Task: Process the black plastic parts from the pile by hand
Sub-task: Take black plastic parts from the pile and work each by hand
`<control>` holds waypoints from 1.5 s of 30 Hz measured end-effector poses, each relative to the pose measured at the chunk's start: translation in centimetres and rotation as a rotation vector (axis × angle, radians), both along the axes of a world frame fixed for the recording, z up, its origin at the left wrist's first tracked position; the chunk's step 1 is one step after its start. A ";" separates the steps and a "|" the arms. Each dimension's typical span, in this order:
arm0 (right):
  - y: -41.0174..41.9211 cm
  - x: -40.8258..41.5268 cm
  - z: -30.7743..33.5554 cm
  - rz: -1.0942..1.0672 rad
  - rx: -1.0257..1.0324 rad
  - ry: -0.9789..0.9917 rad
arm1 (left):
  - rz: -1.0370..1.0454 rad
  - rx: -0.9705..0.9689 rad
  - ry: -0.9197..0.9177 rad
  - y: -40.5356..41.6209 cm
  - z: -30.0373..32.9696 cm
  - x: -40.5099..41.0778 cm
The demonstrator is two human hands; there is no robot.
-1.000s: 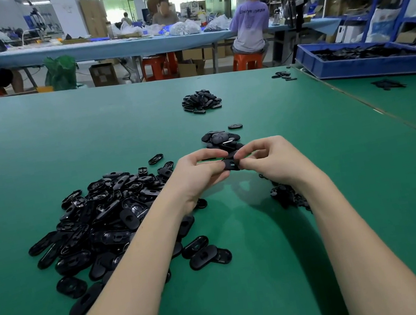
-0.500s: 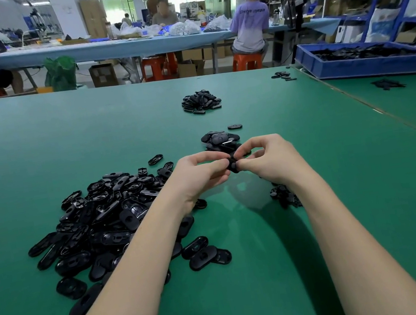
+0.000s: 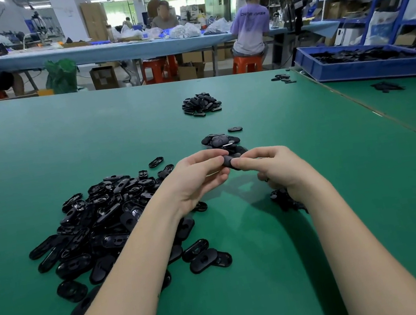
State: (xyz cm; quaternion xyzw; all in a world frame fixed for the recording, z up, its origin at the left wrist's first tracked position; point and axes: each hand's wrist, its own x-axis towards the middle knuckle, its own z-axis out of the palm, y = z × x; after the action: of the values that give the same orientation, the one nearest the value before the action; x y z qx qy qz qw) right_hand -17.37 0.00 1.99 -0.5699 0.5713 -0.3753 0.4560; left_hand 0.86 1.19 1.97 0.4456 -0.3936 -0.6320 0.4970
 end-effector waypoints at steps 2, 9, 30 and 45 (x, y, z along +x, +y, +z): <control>0.0 0.1 -0.3 -0.010 0.016 -0.017 | -0.005 -0.009 -0.023 0.1 0.0 0.0; -0.4 0.8 -0.3 0.025 -0.014 -0.010 | 0.069 -0.050 -0.123 0.0 -0.4 -0.3; -1.0 1.2 -1.1 -0.029 -0.131 0.081 | 0.073 -0.096 -0.351 -0.2 -0.8 -0.4; -0.8 0.2 -0.7 -0.033 -0.065 -0.038 | 0.083 -0.408 -0.789 -0.2 -1.6 0.2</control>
State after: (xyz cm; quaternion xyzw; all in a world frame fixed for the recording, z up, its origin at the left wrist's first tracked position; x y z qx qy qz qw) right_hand -17.14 -0.77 1.29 -0.5677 0.5595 -0.4119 0.4416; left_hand 1.06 0.97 0.35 0.5610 -0.6515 -0.3025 0.4114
